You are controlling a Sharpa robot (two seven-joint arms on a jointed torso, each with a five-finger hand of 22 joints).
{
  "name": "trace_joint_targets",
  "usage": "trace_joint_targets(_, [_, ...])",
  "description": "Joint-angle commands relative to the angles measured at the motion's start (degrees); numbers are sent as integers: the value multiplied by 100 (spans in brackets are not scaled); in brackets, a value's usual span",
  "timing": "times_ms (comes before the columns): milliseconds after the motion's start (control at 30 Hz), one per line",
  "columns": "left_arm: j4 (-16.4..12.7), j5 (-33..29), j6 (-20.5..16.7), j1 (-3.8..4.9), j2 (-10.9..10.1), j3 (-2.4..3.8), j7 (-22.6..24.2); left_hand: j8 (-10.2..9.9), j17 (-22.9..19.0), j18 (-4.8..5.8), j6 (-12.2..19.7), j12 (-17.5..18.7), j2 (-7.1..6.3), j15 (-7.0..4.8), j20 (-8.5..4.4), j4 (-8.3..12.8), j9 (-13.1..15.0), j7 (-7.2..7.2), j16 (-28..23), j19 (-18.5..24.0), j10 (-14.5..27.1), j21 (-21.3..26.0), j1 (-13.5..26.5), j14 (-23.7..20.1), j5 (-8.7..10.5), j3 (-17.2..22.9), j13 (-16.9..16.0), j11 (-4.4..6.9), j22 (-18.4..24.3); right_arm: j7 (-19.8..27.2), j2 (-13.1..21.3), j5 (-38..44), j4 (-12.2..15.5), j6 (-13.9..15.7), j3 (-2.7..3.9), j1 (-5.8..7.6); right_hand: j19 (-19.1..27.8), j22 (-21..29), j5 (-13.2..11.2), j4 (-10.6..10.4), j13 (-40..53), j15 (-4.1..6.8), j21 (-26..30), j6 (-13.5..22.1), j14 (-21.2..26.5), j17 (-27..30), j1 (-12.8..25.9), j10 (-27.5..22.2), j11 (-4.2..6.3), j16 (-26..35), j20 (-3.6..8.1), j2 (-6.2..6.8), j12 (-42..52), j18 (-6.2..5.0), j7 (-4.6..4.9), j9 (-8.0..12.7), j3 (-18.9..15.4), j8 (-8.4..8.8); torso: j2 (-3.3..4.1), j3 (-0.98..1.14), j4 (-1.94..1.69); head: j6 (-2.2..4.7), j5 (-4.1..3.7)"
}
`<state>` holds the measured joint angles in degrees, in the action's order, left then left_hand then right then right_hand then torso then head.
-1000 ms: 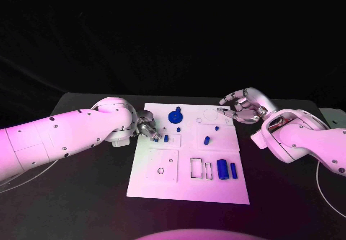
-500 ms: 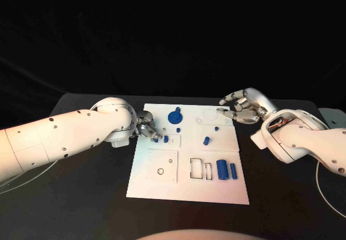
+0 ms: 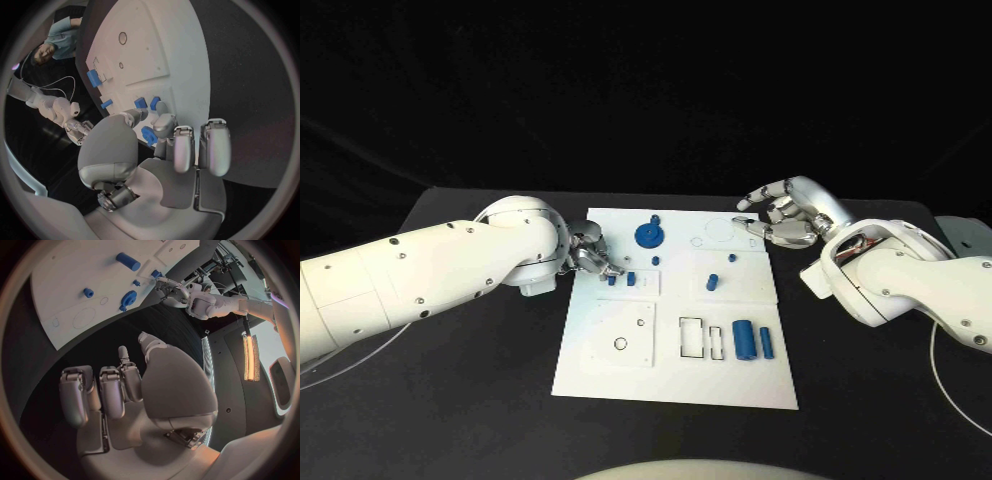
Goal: Assemble the parts on the task board
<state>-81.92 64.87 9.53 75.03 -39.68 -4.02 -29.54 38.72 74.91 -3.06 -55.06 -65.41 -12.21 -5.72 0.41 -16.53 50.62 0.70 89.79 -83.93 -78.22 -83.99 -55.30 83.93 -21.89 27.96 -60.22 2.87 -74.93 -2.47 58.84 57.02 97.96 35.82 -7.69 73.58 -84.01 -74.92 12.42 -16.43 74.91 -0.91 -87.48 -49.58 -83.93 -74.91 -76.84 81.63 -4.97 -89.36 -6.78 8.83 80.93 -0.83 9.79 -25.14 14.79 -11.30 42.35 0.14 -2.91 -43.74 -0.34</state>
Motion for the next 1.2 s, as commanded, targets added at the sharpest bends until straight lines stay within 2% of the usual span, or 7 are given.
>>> trace_joint_targets(33, [-43,-170,-428,-2,-23,19,91,-30,1509,52,10,35,16,-23,-17,-27,3,47,21,-148,46,27,141,607,58,-148,17,-13,-346,60,-3,10,-2,2,0,-8,-444,-1311,29,-7,699,35,19,-23,-554,-1307,55,-33,16,27,24,-19,-24,7,-20,-7,28,-24,-6,2,-4,2,-5])
trace_joint_targets(333, [-143,-306,-768,-2,-120,109,216,-72,1509,30,74,106,31,-15,-18,-21,-6,62,21,-109,100,82,205,607,76,-257,98,-24,-253,66,0,-1,-7,4,0,-16,-444,-1311,29,-7,699,35,19,-23,-554,-1307,55,-33,16,27,24,-19,-24,7,-20,-7,28,-24,-7,9,4,20,-6])
trace_joint_targets(433, [-205,-466,-1120,-1,-184,159,594,-155,1357,-51,306,551,27,52,8,-19,-3,153,-61,68,459,327,38,560,47,-356,588,-115,139,72,5,-6,-8,11,0,-19,-444,-1311,29,-7,699,35,19,-23,-554,-1307,55,-33,16,27,24,-19,-24,7,-20,-7,28,-24,-13,10,-1,37,-16])
trace_joint_targets(533, [-231,-746,-1577,1,-214,187,1286,-366,553,-276,873,1700,-9,254,138,-3,-86,412,-561,640,1523,1115,-464,235,26,-372,1780,-341,1298,87,10,-21,-14,24,0,-20,-439,-1304,25,-8,695,34,29,-15,-552,-1302,70,-37,15,29,25,-19,-28,4,-19,-7,29,-23,-18,12,-11,61,-34])
trace_joint_targets(733, [-197,-760,-2231,-2,-108,130,2551,-991,-1640,-713,1645,2466,-103,691,536,347,-709,915,-2215,2179,2826,3314,-1953,-1320,44,-24,2334,-829,3921,142,5,-72,-44,41,0,-21,-390,-1242,30,0,580,35,115,-13,-537,-1245,61,-160,17,55,25,-23,-160,-19,-21,-7,40,-25,-6,7,-10,117,-53])
trace_joint_targets(933, [-86,460,-2672,-110,73,17,3512,-1383,-2471,-743,1403,3154,-199,734,625,645,-1470,916,-2740,2227,2881,3569,-2601,-1907,76,101,3189,-889,4064,294,-22,-203,-77,63,-2,-21,-99,-873,61,10,-139,61,647,2,-412,-829,14,-821,40,281,47,-22,-982,-154,-35,-18,188,-55,-4,12,4,156,-55])
trace_joint_targets(1200, [151,1906,-2484,-243,306,-42,3713,-1758,-2166,-736,1097,3774,-360,740,631,721,-2129,864,-2172,2076,2790,3353,-2662,-1433,103,-2,3945,-897,3893,390,-46,-270,-97,85,-5,-22,2,-716,71,11,-640,85,882,2,-366,-662,24,-1153,61,397,71,21,-1513,-204,-51,-29,278,-81,7,8,5,177,-62])
